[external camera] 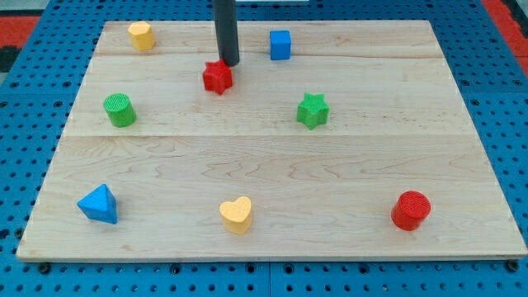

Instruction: Slide the red star closer to the red circle

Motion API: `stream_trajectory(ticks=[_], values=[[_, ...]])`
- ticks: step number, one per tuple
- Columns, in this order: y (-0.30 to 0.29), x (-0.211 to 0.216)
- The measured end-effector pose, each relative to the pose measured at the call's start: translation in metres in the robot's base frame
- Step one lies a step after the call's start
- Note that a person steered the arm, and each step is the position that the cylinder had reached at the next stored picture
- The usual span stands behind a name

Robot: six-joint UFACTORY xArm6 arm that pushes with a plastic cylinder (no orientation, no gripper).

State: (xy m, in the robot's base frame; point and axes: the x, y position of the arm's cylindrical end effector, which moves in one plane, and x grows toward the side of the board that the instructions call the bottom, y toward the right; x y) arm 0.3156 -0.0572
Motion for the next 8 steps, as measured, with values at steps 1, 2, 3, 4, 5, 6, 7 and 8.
stream_trajectory(ticks=[1, 2, 3, 4, 5, 6, 7, 8], values=[[0.027, 0.050], [0.023, 0.000], [-0.007, -0.009], [-0.046, 0.003], [-0.051, 0.043], [-0.016, 0.059], [0.017, 0.068], [0.028, 0.071]])
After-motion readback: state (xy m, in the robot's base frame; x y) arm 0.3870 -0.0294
